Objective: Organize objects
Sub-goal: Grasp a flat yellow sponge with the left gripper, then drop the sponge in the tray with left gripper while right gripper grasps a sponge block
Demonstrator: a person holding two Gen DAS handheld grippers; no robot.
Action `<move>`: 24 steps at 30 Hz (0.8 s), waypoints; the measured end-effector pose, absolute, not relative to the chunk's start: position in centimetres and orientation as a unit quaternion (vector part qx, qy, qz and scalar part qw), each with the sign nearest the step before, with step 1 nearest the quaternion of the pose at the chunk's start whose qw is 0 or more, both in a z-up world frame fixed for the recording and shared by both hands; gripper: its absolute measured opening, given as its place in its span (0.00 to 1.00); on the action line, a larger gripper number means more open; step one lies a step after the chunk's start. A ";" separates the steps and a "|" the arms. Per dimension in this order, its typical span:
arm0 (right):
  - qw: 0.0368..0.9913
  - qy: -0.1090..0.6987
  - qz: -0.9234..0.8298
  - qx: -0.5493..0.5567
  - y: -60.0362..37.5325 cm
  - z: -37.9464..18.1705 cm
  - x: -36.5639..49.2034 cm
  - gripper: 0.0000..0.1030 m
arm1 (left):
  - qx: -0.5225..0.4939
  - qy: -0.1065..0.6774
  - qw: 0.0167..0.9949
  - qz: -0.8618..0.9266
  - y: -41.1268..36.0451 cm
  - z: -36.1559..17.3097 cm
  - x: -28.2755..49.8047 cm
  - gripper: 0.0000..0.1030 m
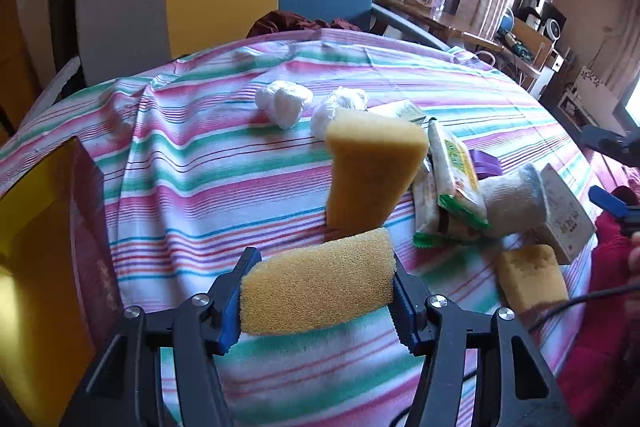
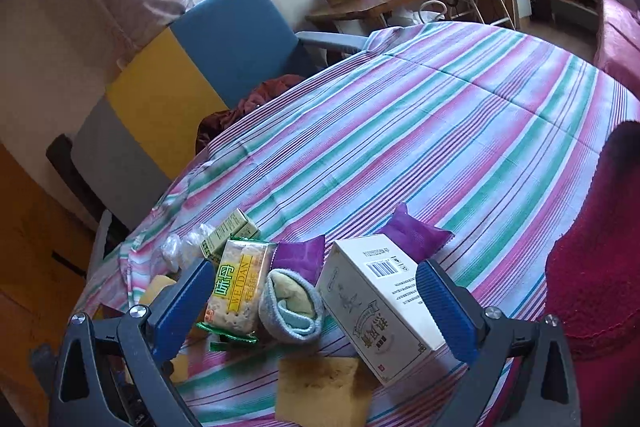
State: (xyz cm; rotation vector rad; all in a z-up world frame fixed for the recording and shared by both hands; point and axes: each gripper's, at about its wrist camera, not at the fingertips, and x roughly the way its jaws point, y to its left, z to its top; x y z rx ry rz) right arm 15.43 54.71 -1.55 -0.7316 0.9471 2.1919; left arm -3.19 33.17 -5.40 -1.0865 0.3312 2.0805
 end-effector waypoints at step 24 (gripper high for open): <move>0.166 0.156 0.891 -0.393 44.2 -0.6 4.0 0.88 | -0.395 0.042 0.332 0.855 20.5 -0.2 -2.9 0.60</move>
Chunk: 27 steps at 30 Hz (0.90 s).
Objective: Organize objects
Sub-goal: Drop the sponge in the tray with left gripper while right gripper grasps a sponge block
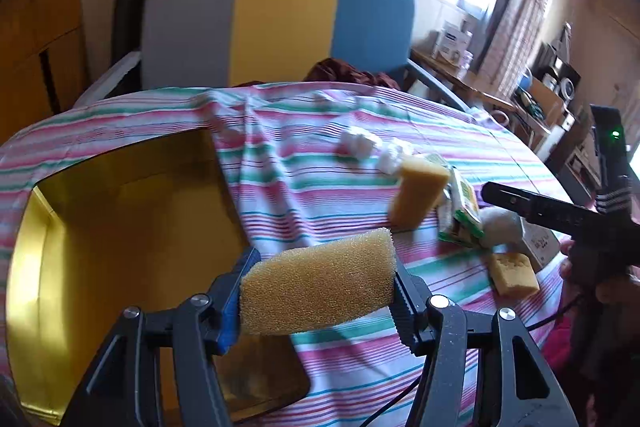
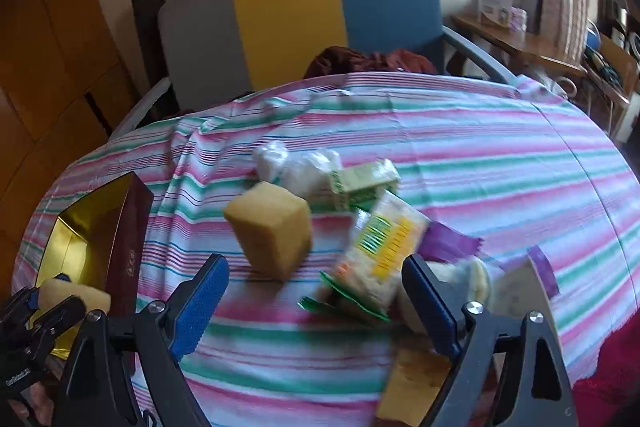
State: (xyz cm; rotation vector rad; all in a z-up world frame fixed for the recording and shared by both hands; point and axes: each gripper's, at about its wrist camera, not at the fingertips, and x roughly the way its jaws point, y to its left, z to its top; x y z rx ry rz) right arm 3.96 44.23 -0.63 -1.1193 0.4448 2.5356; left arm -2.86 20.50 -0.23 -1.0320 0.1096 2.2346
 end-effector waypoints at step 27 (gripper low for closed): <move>0.124 0.107 0.892 -0.421 42.7 -4.0 -2.9 0.49 | -0.434 0.015 0.096 0.896 5.3 -3.6 -19.4 0.62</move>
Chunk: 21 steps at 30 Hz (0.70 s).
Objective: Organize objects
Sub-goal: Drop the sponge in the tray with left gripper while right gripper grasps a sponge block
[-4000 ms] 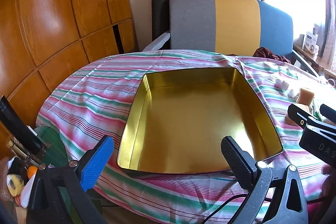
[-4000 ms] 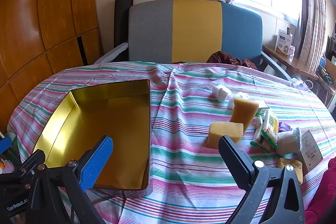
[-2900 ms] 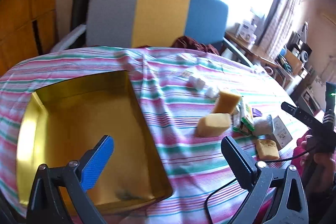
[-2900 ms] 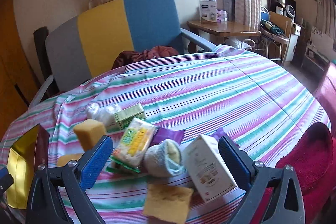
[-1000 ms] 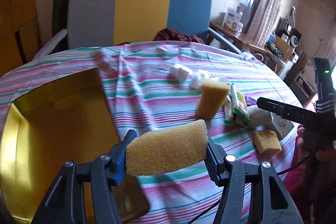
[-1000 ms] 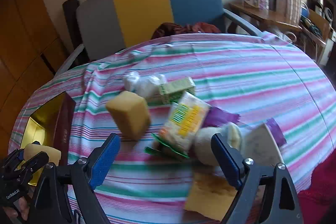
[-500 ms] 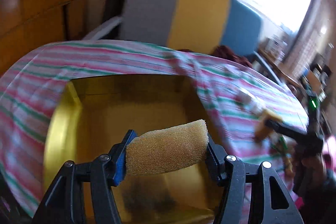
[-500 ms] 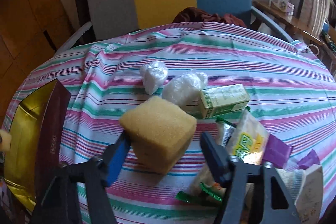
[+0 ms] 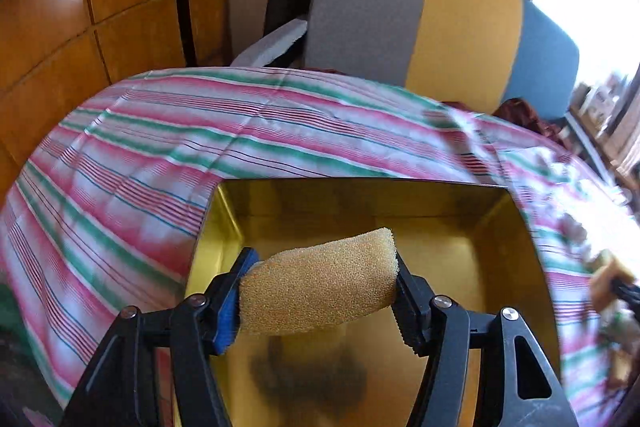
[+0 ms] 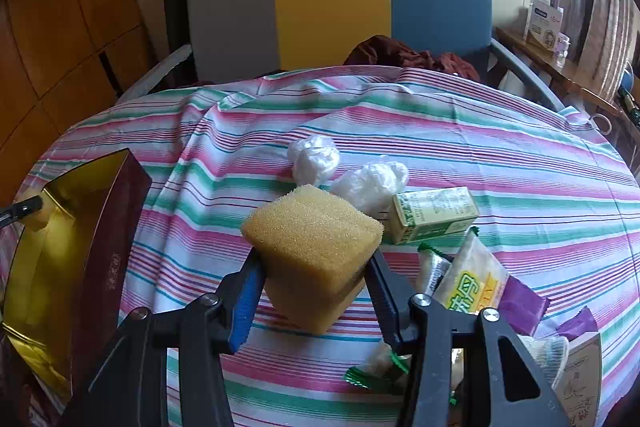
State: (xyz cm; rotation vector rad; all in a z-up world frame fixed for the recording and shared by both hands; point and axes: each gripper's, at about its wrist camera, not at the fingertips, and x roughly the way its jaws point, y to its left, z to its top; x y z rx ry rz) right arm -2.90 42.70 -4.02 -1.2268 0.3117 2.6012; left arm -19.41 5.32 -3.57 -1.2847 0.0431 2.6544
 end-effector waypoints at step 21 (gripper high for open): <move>0.100 0.099 0.897 -0.418 41.5 -4.0 -3.2 0.49 | -0.396 0.025 0.056 0.916 2.9 -1.8 -14.9 0.83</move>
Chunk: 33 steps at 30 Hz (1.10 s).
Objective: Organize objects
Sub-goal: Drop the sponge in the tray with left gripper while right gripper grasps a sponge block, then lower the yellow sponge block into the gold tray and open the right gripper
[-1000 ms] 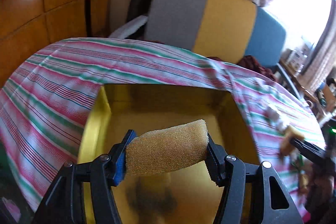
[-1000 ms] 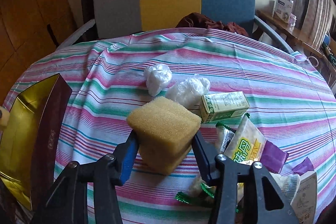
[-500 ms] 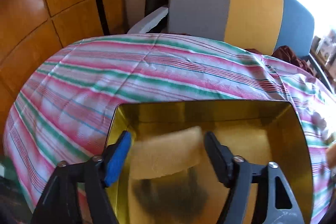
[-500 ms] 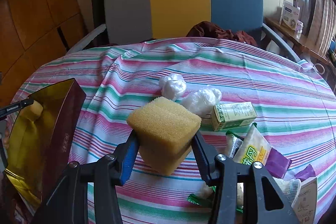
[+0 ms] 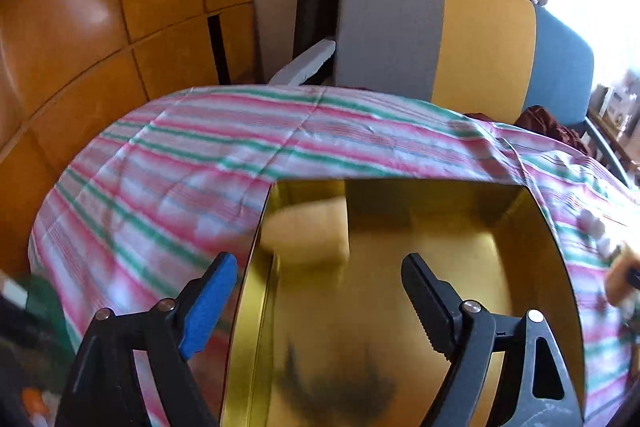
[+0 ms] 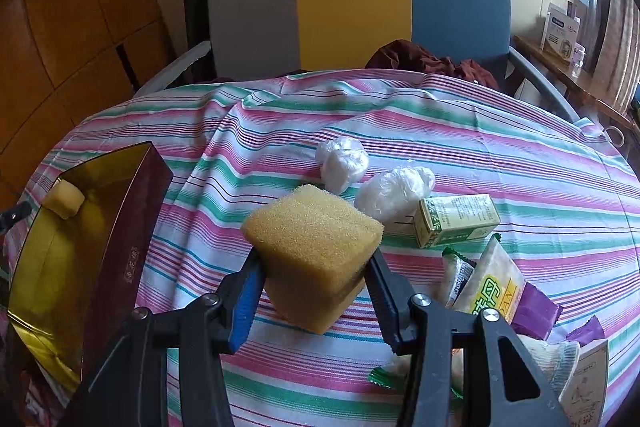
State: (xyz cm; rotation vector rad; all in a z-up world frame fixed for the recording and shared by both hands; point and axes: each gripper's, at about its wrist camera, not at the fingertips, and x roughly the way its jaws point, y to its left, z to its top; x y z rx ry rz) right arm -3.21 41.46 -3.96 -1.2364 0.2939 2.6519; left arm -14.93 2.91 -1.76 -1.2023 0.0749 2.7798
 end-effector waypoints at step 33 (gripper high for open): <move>-0.132 0.098 0.887 -0.433 19.6 0.1 -9.7 0.49 | -0.396 -0.025 0.011 0.918 -5.5 -2.0 -5.8 0.97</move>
